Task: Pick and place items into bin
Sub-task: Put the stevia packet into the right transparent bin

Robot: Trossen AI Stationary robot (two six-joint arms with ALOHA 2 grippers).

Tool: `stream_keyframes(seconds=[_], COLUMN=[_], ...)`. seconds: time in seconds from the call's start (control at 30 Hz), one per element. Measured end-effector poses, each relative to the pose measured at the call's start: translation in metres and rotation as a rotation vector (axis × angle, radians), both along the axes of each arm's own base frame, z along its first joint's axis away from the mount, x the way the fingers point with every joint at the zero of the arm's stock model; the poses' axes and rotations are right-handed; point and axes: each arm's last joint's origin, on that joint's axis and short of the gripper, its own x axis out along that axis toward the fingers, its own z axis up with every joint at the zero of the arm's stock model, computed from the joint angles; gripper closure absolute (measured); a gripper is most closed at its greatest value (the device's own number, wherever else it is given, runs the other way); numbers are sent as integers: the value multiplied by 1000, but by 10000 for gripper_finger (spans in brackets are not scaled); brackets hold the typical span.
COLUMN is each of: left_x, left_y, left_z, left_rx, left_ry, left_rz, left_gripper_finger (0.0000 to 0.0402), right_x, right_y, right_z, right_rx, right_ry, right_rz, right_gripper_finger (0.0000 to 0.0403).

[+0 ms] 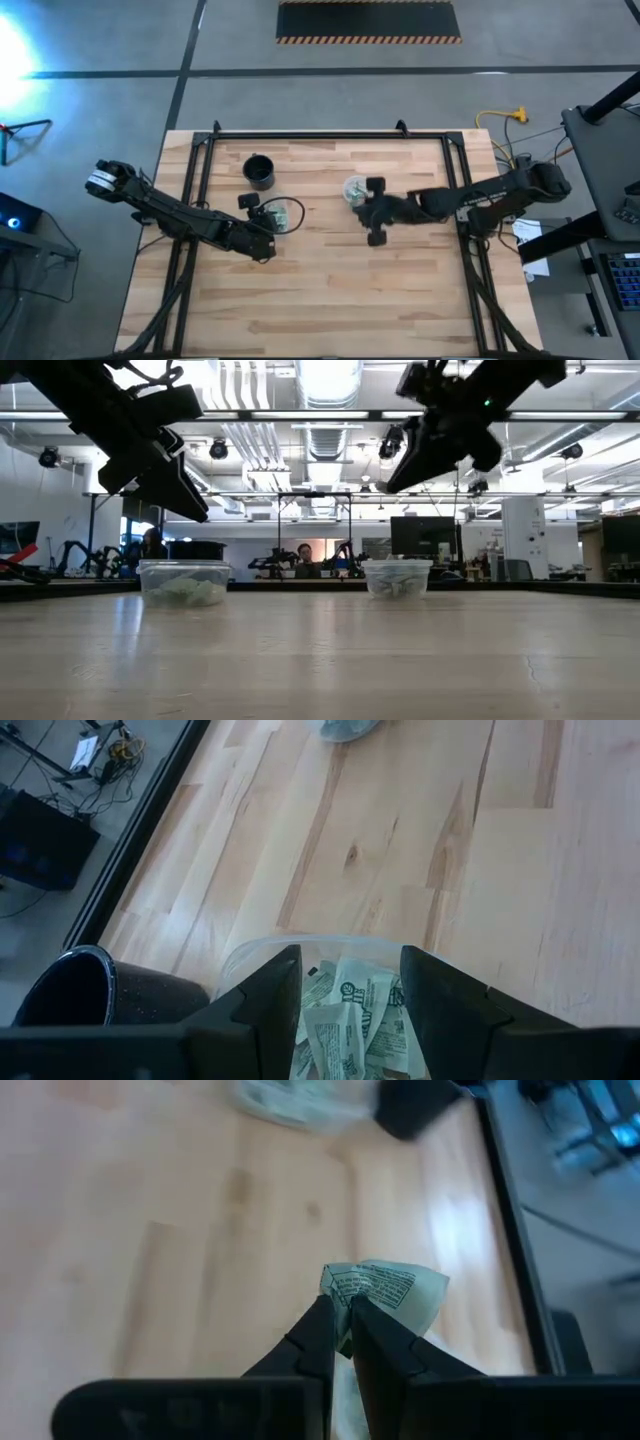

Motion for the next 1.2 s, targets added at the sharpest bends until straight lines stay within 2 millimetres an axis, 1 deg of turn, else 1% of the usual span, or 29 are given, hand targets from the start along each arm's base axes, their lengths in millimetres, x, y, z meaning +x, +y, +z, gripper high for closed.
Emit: stream_keyframes(seconds=[0.2, 0.3, 0.43, 0.6, 0.9, 1.0, 1.2], left_x=[0, 0, 0, 0, 0, 0, 0], left_y=[0, 0, 0, 0, 0, 0, 0], left_z=[0, 0, 0, 0, 0, 0, 0], left_rx=[0, 0, 0, 0, 0, 0, 0], left_ry=[1, 1, 0, 0, -1, -1, -1], left_rz=[0, 0, 0, 0, 1, 1, 1], left_gripper_finger=[246, 246, 246, 246, 246, 246, 246], right_x=[0, -1, 0, 4, 17, 19, 18], right_y=[-34, -46, -58, -66, -71, -72, -74], right_z=[-3, -6, -12, -23, -47, -48, -45], right_rx=[9, 36, 61, 84, 68, 70, 76], right_ry=[9, 5, 12, 26, 71, 59, 42], right_rz=[-124, -194, -260, -303, -297, -303, -315], right_gripper_finger=[381, 381, 381, 381, 378, 366, 319])
